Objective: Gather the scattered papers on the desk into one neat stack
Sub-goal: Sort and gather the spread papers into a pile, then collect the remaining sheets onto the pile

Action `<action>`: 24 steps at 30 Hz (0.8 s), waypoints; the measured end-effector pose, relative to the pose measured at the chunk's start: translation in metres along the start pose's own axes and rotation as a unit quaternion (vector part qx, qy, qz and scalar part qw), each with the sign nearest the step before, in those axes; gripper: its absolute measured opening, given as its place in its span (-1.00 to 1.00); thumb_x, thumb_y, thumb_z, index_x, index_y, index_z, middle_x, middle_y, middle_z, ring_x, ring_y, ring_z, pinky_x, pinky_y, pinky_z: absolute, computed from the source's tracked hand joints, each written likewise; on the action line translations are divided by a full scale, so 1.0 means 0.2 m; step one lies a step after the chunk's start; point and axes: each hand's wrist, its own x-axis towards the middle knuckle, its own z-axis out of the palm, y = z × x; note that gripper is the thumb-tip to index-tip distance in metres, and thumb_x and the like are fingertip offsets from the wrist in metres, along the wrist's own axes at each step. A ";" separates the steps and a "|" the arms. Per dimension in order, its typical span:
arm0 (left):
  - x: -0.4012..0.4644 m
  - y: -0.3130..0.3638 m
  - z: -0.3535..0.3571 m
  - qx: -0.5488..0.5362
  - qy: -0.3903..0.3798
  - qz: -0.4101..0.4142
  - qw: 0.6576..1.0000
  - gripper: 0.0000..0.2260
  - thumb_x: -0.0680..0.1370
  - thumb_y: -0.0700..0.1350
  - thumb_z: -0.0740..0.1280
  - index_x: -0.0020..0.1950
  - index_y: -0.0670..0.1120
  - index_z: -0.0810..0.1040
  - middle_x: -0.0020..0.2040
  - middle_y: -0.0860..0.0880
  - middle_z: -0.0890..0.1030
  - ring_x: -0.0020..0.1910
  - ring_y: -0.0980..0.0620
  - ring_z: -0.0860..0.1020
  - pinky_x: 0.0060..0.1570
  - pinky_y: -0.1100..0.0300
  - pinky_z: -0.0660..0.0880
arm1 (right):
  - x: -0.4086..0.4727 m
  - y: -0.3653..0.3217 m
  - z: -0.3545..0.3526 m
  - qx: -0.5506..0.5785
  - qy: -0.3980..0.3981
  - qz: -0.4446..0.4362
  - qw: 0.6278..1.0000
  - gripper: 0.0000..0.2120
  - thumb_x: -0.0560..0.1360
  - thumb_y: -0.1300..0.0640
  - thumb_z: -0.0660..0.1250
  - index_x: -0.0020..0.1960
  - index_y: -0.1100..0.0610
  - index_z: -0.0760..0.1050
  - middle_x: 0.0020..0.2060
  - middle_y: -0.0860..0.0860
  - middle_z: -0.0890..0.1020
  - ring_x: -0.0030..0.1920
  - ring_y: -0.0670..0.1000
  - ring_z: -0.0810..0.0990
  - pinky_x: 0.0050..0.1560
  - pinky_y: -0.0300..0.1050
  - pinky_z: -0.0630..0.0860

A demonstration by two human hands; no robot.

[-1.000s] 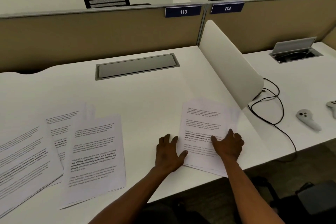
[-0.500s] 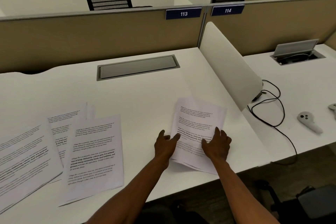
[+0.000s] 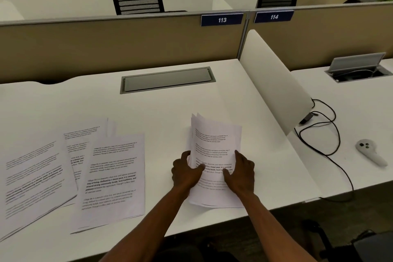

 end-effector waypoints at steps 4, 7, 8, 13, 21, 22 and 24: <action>-0.02 -0.03 -0.09 -0.063 0.009 -0.019 0.998 -0.23 0.22 0.27 0.47 0.39 0.20 0.32 0.26 -0.01 0.59 0.18 -0.07 0.59 0.19 -0.13 0.55 | 0.00 -0.03 0.03 0.010 -0.020 -0.042 0.999 -0.25 0.45 0.04 0.36 0.55 0.12 0.12 0.44 0.07 0.38 0.38 0.16 0.27 0.35 0.05 0.34; -0.05 -0.06 -0.17 -0.071 0.030 -0.030 0.997 -0.31 0.26 0.25 0.47 0.36 0.23 0.36 0.21 0.03 0.63 0.18 -0.05 0.59 0.22 -0.12 0.53 | 0.01 -0.05 0.05 0.006 -0.033 -0.068 0.997 -0.26 0.46 0.03 0.35 0.55 0.10 0.12 0.43 0.06 0.39 0.38 0.15 0.28 0.35 0.03 0.34; -0.07 -0.07 -0.19 -0.067 0.034 -0.030 0.997 -0.34 0.31 0.22 0.48 0.37 0.22 0.37 0.20 0.04 0.63 0.18 -0.05 0.58 0.23 -0.11 0.52 | 0.01 -0.06 0.06 0.003 -0.039 -0.075 0.996 -0.26 0.46 0.01 0.35 0.55 0.09 0.12 0.43 0.05 0.39 0.38 0.15 0.28 0.35 0.03 0.34; -0.14 -0.11 -0.24 -0.079 0.067 -0.019 0.994 -0.33 0.42 0.02 0.49 0.47 0.10 0.30 0.27 -0.07 0.51 0.17 -0.07 0.57 0.19 -0.03 0.56 | 0.02 -0.13 0.10 -0.005 -0.059 -0.116 0.991 -0.28 0.46 0.01 0.35 0.54 0.09 0.16 0.44 0.05 0.39 0.39 0.15 0.28 0.36 0.05 0.34; -0.26 -0.21 -0.33 -0.020 0.160 0.009 0.987 -0.24 0.47 0.02 0.47 0.58 0.02 0.16 0.49 -0.09 0.28 0.46 -0.07 0.31 0.45 0.01 0.29 | 0.08 -0.17 0.14 -0.012 -0.043 -0.132 0.990 -0.49 0.46 0.08 0.39 0.39 0.12 0.43 0.40 0.13 0.43 0.38 0.20 0.32 0.33 0.11 0.34; -0.27 -0.24 -0.37 0.007 0.193 0.024 0.981 -0.26 0.48 0.03 0.46 0.57 0.01 0.18 0.50 -0.10 0.28 0.48 -0.08 0.27 0.45 0.03 0.25 | 0.07 -0.17 0.15 -0.009 -0.027 -0.135 0.990 -0.51 0.45 0.09 0.40 0.36 0.13 0.46 0.39 0.15 0.43 0.38 0.21 0.33 0.32 0.13 0.34; -0.30 -0.32 -0.44 0.080 0.255 0.033 0.963 -0.29 0.48 0.04 0.44 0.56 -0.01 0.21 0.51 -0.12 0.25 0.51 -0.11 0.19 0.45 -0.01 0.20 | 0.04 -0.18 0.16 -0.005 0.008 -0.151 0.988 -0.54 0.43 0.09 0.42 0.31 0.13 0.51 0.37 0.18 0.44 0.36 0.24 0.35 0.29 0.17 0.37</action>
